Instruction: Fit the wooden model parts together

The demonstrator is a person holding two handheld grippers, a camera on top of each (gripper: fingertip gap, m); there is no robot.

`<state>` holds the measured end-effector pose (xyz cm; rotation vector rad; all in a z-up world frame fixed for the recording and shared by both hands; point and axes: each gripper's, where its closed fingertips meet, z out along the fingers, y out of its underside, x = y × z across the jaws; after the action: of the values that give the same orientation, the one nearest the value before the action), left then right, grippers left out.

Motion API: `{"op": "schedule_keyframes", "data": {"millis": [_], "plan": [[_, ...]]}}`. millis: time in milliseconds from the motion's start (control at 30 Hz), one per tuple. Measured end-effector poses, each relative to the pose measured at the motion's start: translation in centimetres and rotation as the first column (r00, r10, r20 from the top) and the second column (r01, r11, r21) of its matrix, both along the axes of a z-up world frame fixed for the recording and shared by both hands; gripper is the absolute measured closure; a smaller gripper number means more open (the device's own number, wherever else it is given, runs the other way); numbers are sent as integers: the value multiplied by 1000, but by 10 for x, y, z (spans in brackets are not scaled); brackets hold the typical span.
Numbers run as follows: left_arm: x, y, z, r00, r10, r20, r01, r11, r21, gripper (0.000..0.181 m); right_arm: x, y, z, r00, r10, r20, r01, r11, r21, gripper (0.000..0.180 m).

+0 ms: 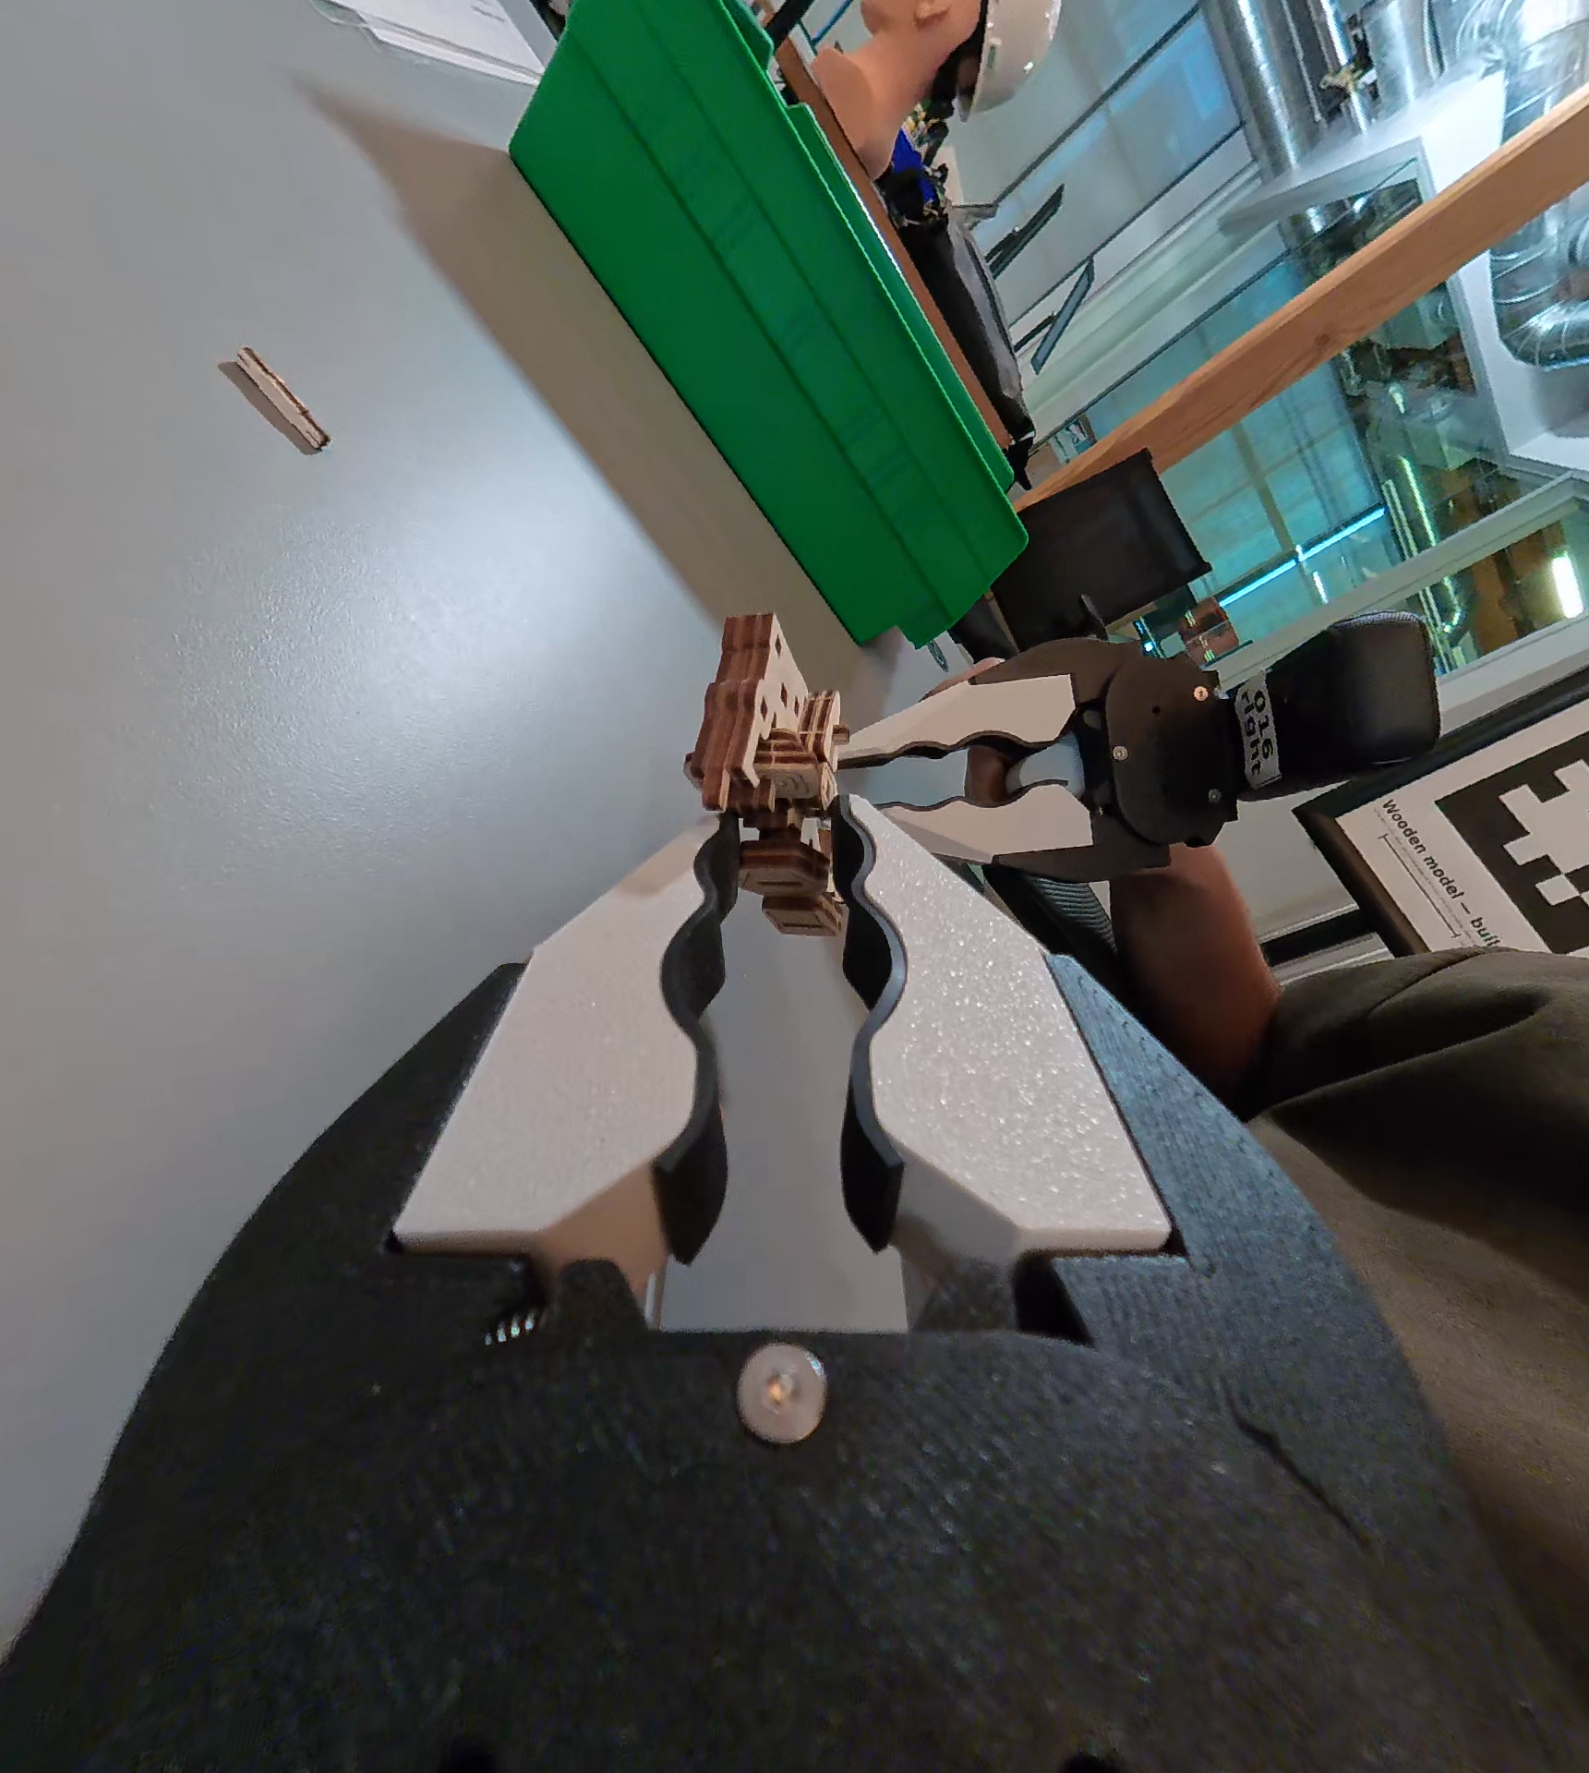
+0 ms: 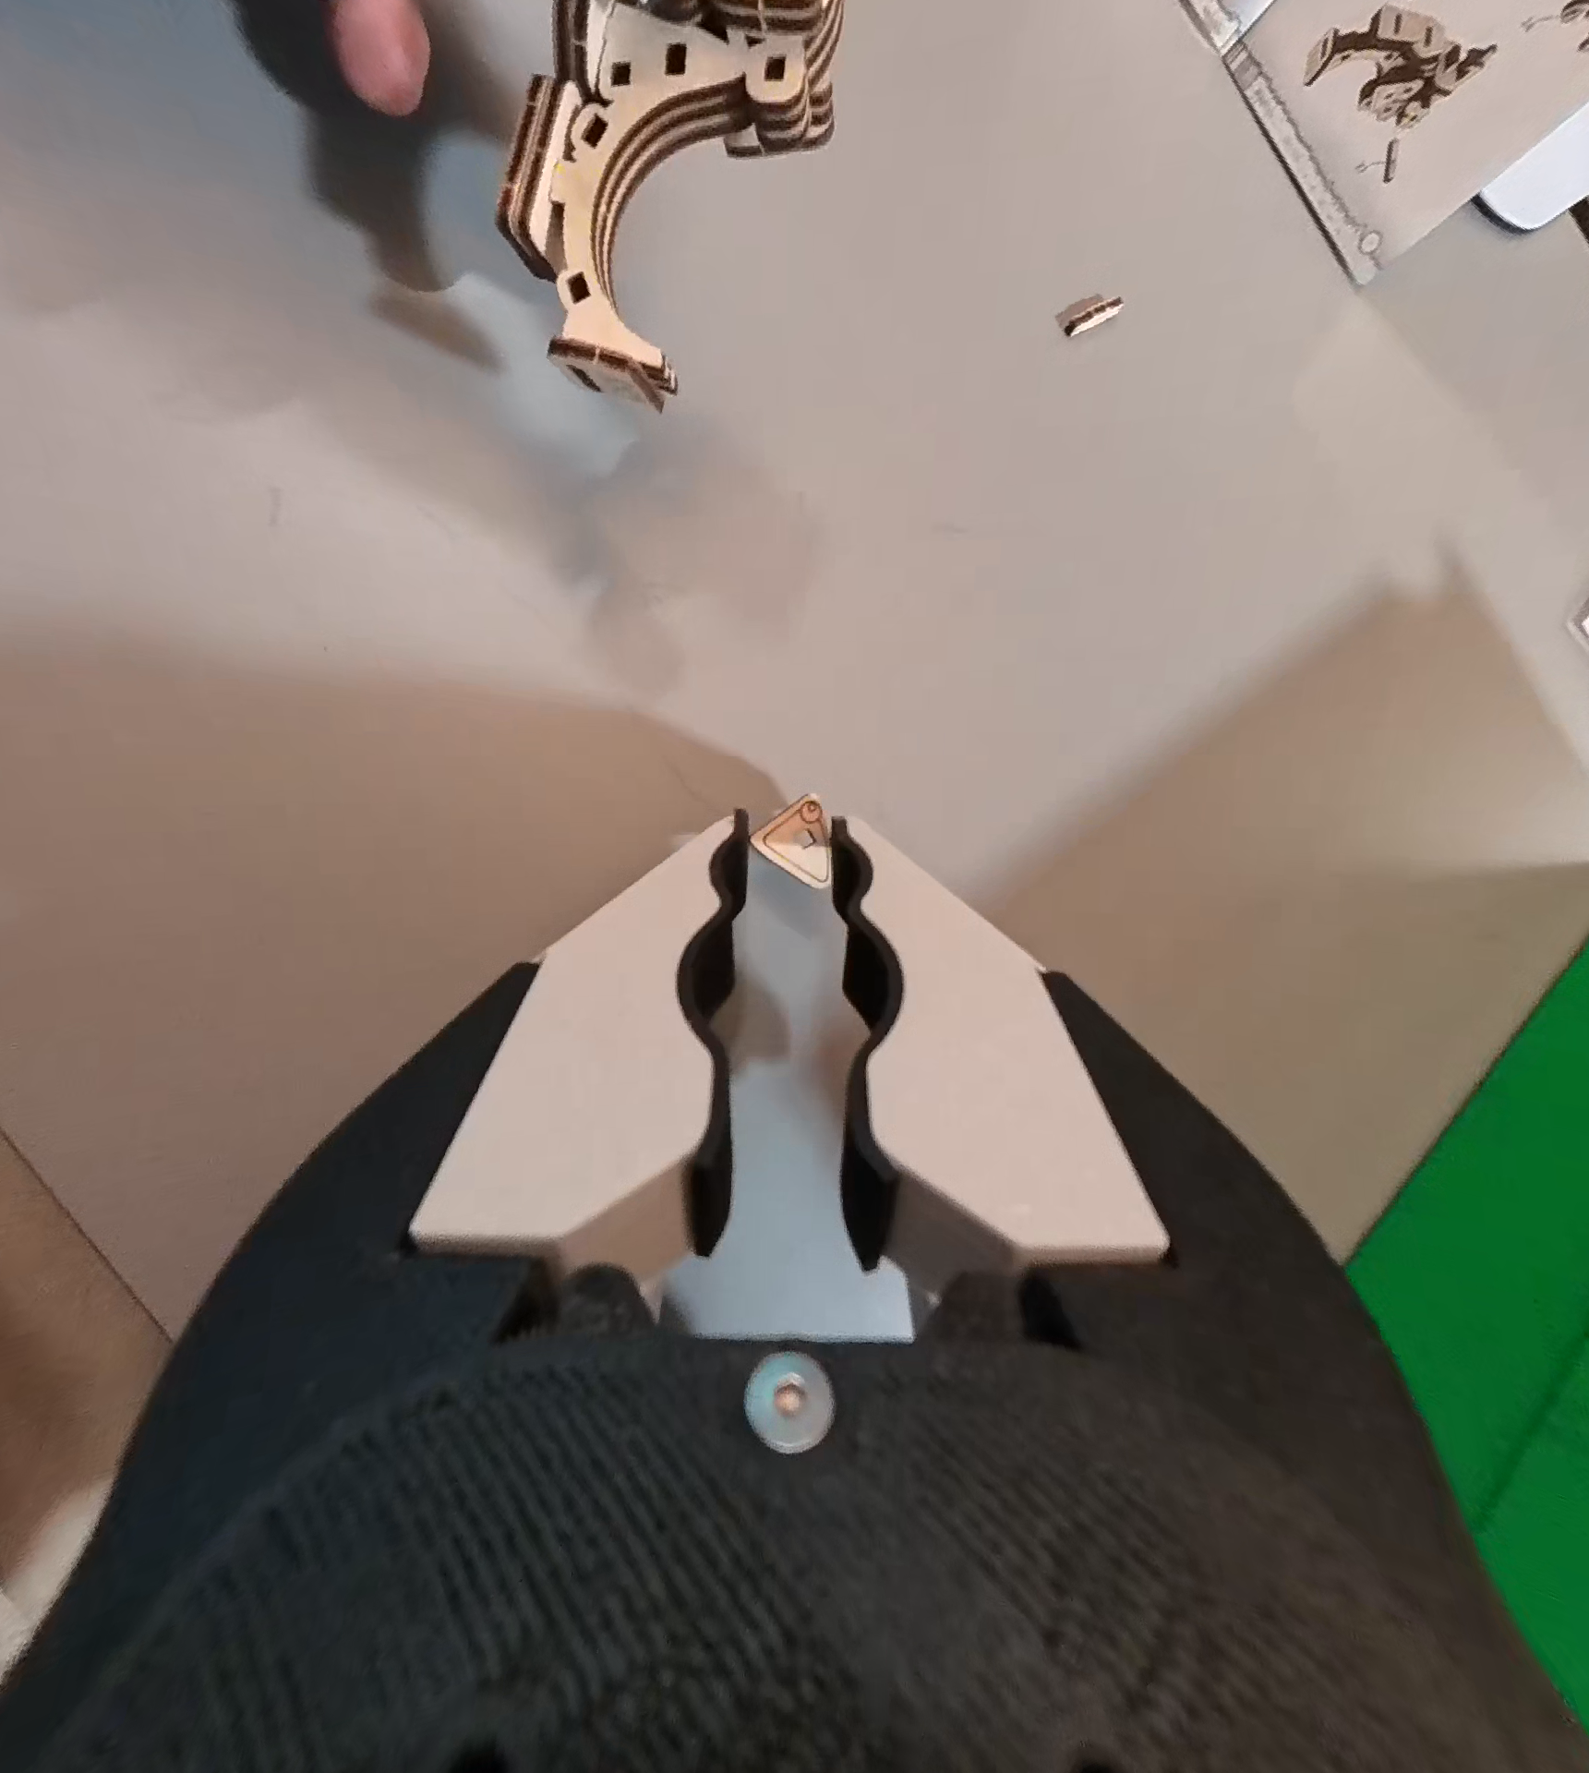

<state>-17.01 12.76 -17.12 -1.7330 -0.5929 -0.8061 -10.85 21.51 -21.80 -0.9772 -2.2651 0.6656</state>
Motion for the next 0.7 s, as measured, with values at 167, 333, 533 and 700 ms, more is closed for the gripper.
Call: {"op": "schedule_keyframes", "data": {"millis": [167, 333, 533, 700], "plan": [[1, 0, 0, 1000, -4, 0, 4, 1000, -1, 163, 0, 0, 0, 1000, 0, -3, 0, 1000, 1, 162], [2, 0, 0, 1000, -8, -1, 8, 1000, -3, 163, -1, -1, 4, 1000, -2, -20, 2, 1000, -16, 161], [5, 1, -1, 1000, -16, -1, 16, 1000, -5, 163, -12, -10, 33, 983, 8, -182, -19, 998, -57, 162], [26, 8, 0, 997, -69, 18, 69, 998, -3, 163, -22, -43, 73, 912, 34, -409, -77, 993, -89, 168]]}}
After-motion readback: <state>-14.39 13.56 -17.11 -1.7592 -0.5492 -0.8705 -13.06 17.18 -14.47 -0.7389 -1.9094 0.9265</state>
